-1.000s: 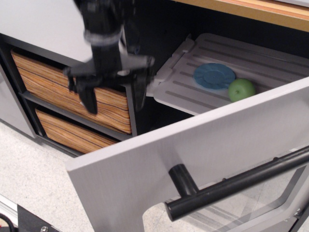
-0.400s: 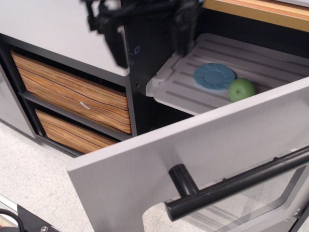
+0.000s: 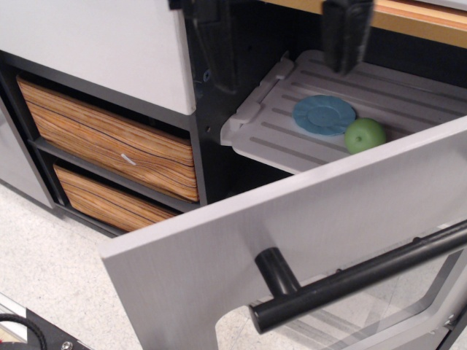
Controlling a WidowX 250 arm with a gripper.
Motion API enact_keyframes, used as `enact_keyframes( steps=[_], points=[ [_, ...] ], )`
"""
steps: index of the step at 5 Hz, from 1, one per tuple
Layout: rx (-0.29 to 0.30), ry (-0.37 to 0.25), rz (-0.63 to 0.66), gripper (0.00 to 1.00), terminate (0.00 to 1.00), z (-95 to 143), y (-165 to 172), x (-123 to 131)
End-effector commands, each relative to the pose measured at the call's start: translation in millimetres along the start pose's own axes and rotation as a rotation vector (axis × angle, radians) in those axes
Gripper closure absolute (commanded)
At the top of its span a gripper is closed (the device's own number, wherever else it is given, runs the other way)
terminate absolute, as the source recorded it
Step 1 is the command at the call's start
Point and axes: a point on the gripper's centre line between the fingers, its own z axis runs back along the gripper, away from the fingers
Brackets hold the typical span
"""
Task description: Close oven
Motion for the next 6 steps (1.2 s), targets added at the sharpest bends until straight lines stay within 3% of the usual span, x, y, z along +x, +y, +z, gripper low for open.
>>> enact_keyframes(
  steps=[1,2,3,5,6],
  points=[
    [-0.001,0.048,-0.049,0.00,0.00,-14,-8,-31],
    [0.020,0.050,-0.063,0.00,0.00,-39,-12,-40],
    [-0.007,0.040,-0.069,0.00,0.00,-51,-11,-38],
    [-0.031,-0.064,-0.023,0.00,0.00,-33,-11,-5],
    [-0.048,-0.051,-0.037,0.00,0.00,-28,-6,-1]
  ],
)
